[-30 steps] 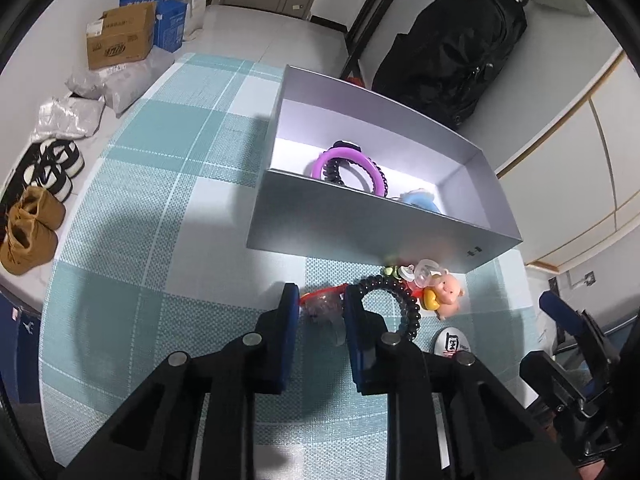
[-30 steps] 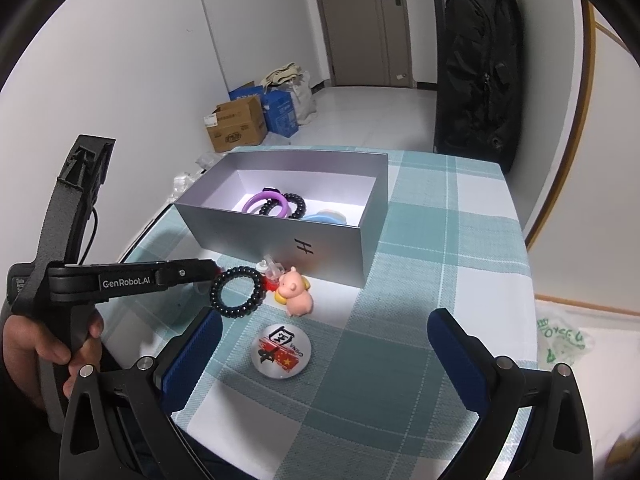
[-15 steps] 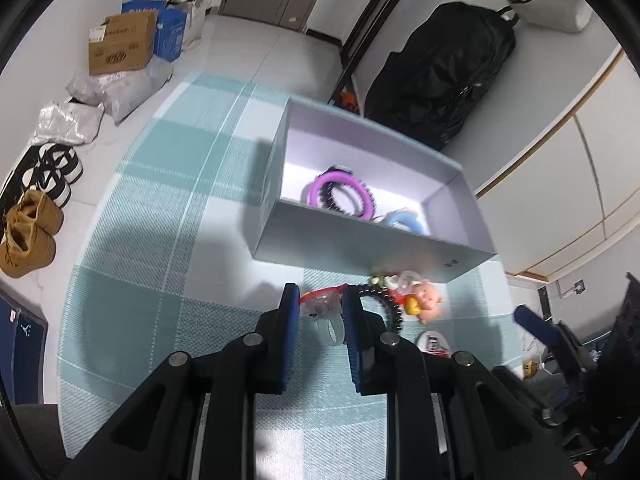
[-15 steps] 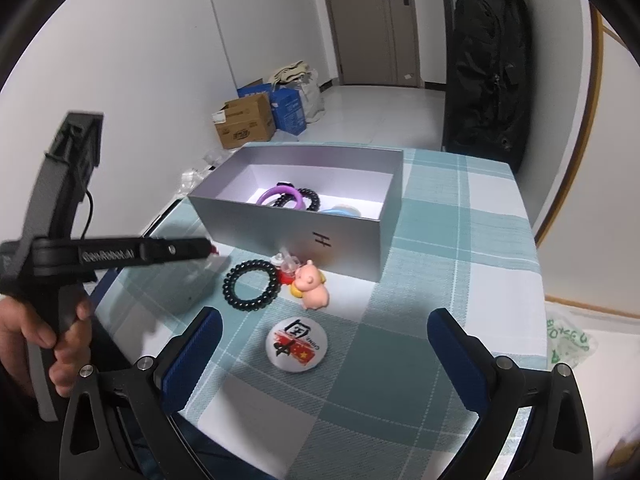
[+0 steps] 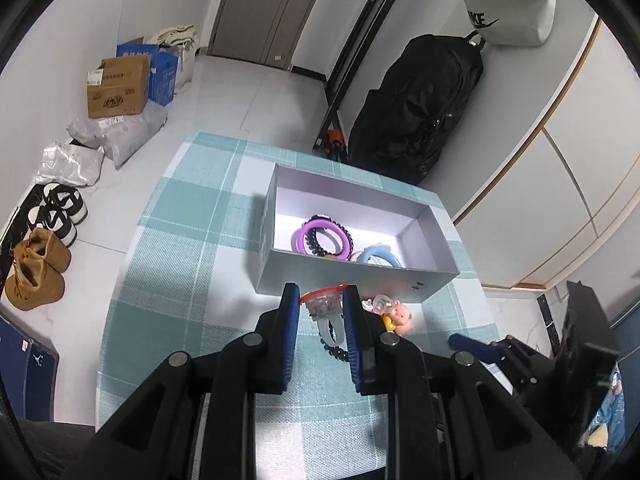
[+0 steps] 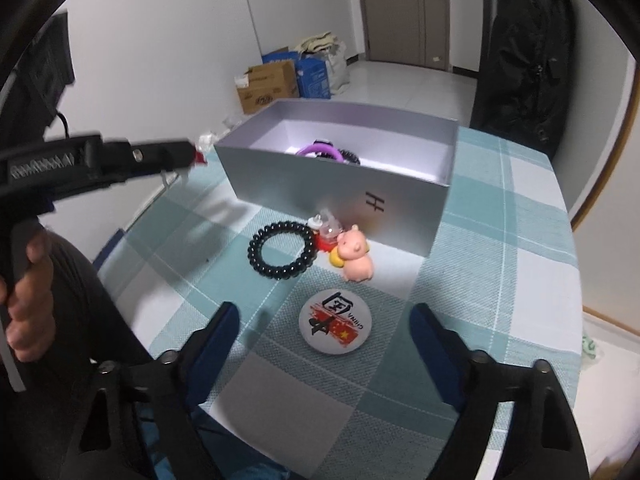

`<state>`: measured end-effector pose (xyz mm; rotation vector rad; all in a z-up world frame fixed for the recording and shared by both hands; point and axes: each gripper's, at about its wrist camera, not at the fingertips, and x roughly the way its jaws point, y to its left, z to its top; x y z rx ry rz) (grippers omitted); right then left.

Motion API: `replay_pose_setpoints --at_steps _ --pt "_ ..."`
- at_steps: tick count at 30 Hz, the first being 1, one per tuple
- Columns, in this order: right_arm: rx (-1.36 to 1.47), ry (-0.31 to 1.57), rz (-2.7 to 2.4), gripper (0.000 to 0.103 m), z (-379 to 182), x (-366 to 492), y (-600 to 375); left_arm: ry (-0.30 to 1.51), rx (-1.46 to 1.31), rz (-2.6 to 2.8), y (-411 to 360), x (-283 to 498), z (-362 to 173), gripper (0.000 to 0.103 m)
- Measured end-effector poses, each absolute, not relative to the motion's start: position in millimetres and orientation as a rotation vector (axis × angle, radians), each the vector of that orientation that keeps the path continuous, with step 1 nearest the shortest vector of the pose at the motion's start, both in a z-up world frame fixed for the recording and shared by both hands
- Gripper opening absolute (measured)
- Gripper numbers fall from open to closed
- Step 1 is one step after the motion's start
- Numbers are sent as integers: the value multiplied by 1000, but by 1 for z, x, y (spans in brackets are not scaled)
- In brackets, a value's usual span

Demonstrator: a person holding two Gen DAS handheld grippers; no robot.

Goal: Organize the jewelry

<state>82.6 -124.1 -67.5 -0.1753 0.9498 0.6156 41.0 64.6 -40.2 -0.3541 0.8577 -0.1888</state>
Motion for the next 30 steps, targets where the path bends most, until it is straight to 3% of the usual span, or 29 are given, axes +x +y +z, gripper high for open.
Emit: replay_pose_setpoints --at_steps 21,30 --pt "-254 987 549 46 -84 87 -108 808 -367 -189 80 30 -32 17" --pt "-256 984 546 42 -85 88 -109 813 -348 -185 78 28 -34 17"
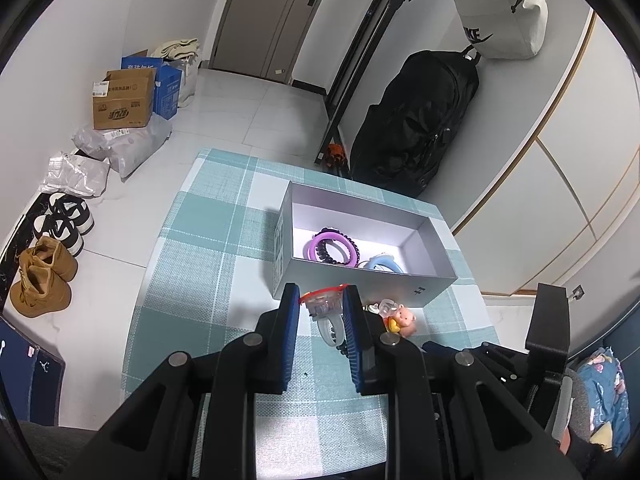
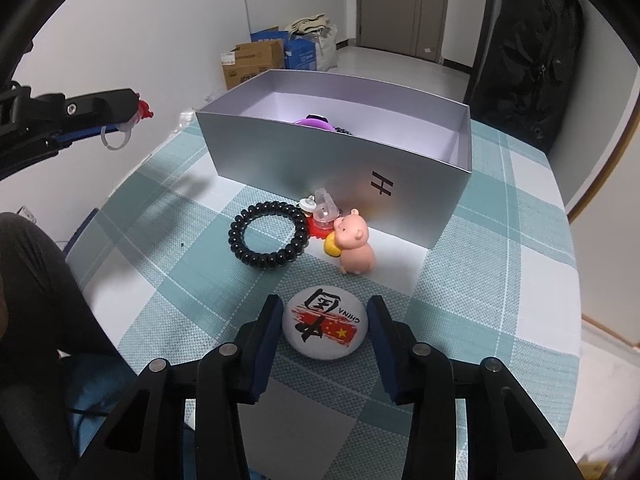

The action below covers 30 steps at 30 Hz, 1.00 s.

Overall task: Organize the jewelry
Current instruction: 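Grasp the white round badge with the right gripper while the left gripper lifts the clear pacifier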

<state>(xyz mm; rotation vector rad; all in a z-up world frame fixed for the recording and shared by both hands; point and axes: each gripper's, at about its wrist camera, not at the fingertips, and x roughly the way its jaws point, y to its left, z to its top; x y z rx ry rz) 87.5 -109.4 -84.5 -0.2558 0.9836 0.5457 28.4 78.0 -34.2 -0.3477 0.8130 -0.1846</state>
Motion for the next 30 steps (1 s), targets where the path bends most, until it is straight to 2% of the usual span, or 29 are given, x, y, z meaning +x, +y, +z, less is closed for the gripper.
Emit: replay_pose_setpoints --at_steps 20,30 --pt "-45 909 632 42 -42 95 -126 827 -265 -176 56 37 -34 17" --pt "25 881 644 42 -19 125 -137 851 -213 -183 41 65 -32 17"
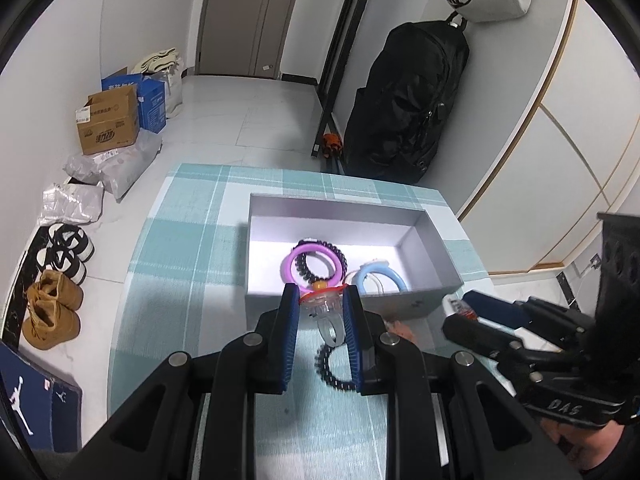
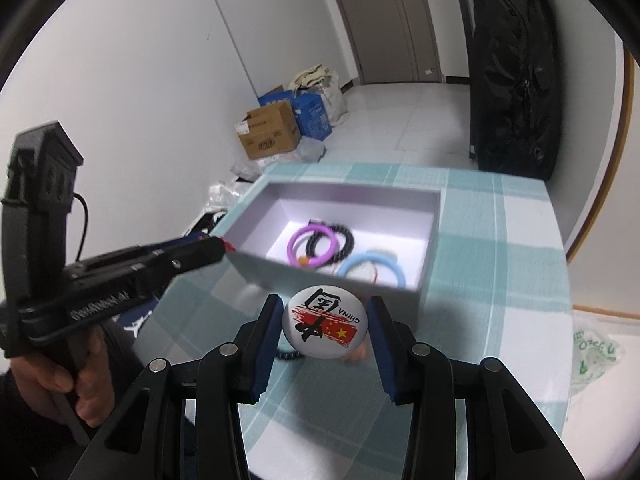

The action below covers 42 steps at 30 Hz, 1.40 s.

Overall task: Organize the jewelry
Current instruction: 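Grasp the white round badge with the right gripper while the left gripper lifts the clear pacifier, then lower the badge and pacifier into the white box and open both grippers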

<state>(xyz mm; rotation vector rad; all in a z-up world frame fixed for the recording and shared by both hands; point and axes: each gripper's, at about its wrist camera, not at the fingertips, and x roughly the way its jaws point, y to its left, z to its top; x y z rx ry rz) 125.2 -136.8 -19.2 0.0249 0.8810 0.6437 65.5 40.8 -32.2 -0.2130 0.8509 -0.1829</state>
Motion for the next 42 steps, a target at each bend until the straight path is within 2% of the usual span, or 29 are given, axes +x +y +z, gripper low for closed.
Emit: replay_pose_setpoints --at_steps 19,42 --pt "82 861 709 42 -15 202 -132 929 -253 -257 30 130 -34 17" --pt "121 903 731 42 -38 217 -134 993 -267 -277 30 150 -54 17"
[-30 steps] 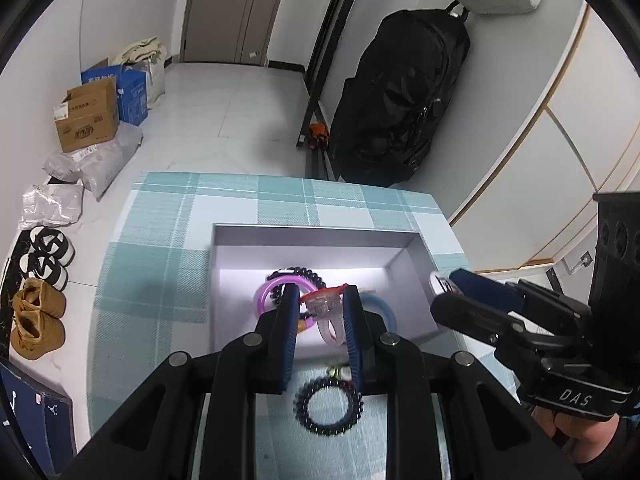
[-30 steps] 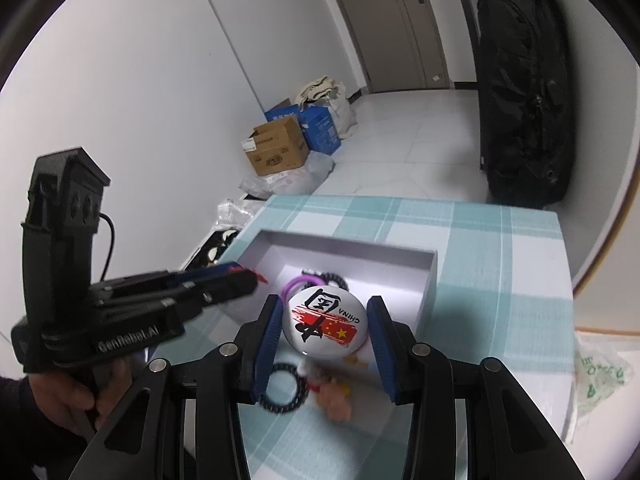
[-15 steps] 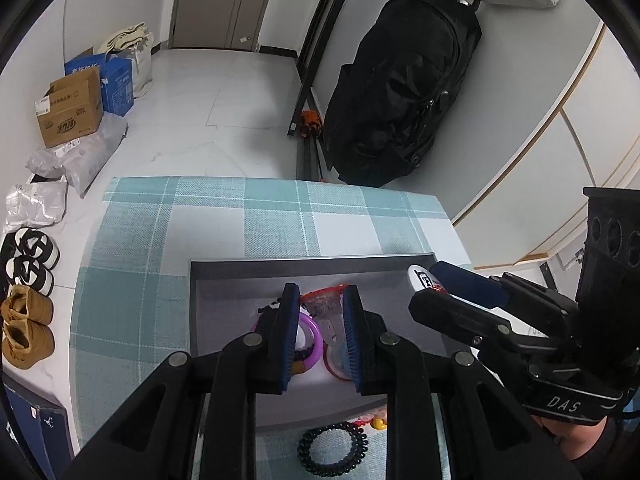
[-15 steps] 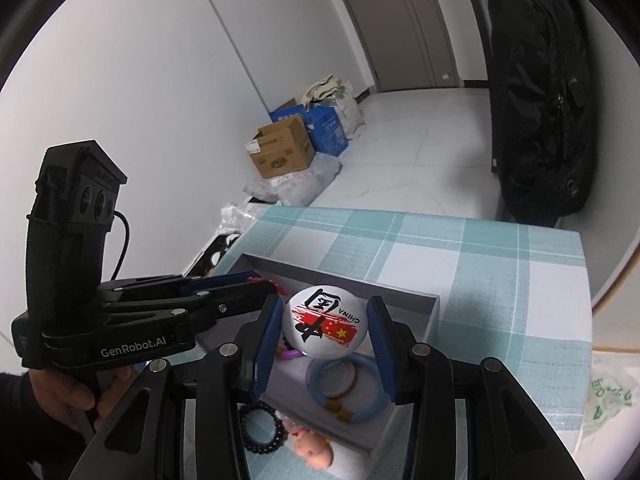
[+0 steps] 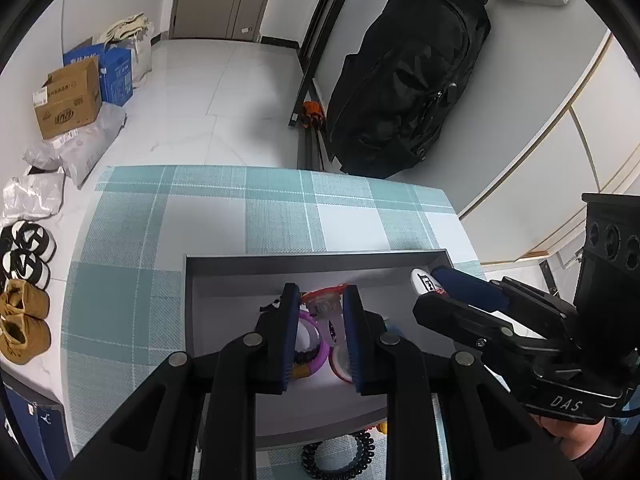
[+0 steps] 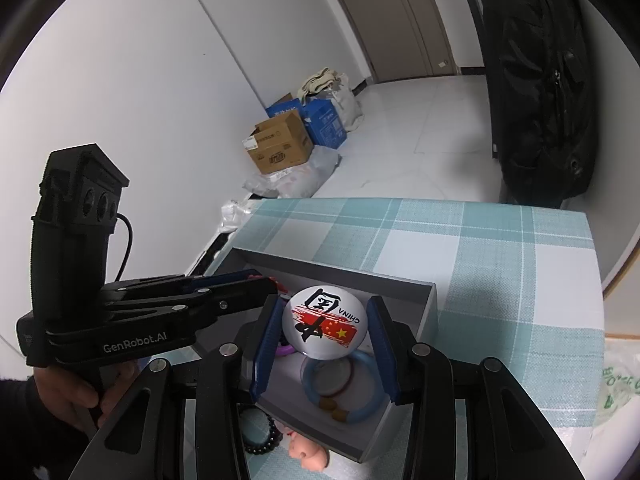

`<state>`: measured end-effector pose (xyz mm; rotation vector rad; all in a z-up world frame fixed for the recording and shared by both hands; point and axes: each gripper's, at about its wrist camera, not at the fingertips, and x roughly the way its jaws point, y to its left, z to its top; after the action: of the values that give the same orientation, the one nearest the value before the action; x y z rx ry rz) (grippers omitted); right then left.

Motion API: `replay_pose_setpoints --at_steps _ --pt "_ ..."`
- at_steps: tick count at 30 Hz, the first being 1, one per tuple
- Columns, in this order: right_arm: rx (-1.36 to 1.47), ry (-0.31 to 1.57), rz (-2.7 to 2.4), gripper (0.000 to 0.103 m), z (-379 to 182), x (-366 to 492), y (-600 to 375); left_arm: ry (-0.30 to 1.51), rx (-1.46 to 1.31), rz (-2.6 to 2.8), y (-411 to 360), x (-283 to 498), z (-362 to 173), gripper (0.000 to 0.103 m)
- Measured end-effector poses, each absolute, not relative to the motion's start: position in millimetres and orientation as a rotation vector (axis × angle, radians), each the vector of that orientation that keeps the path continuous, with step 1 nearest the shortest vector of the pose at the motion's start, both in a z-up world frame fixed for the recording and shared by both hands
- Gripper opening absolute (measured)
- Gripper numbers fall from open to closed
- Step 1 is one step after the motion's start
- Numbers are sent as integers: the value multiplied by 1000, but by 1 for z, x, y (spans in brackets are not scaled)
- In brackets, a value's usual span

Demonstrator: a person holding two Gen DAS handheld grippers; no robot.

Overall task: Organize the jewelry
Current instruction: 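Lower the badge and pacifier into the white box and open both grippers, then withdraw both grippers from the box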

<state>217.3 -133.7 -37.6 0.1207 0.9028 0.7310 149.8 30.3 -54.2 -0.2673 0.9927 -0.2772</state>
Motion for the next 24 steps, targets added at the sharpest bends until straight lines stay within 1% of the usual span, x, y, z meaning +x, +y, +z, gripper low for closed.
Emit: replay_pose_setpoints --at_steps 10,12,14,16,17,20,24 --pt "79 894 692 43 -37 214 -133 1002 -316 -333 29 150 -55 18" --pt "63 884 679 44 -35 212 -134 995 -306 -326 28 148 -52 26" --pt "67 880 686 47 -33 211 -136 974 -313 -320 30 145 -50 50" --pt "69 865 693 54 -29 208 -138 944 -340 -310 35 142 -45 57" --pt "63 853 689 59 -27 206 -139 931 -345 -303 37 140 -43 58" --pt "52 826 683 62 -20 198 -142 908 -353 -285 42 136 -39 58" --pt "36 792 664 73 -12 188 -145 879 -322 -253 41 130 -36 58"
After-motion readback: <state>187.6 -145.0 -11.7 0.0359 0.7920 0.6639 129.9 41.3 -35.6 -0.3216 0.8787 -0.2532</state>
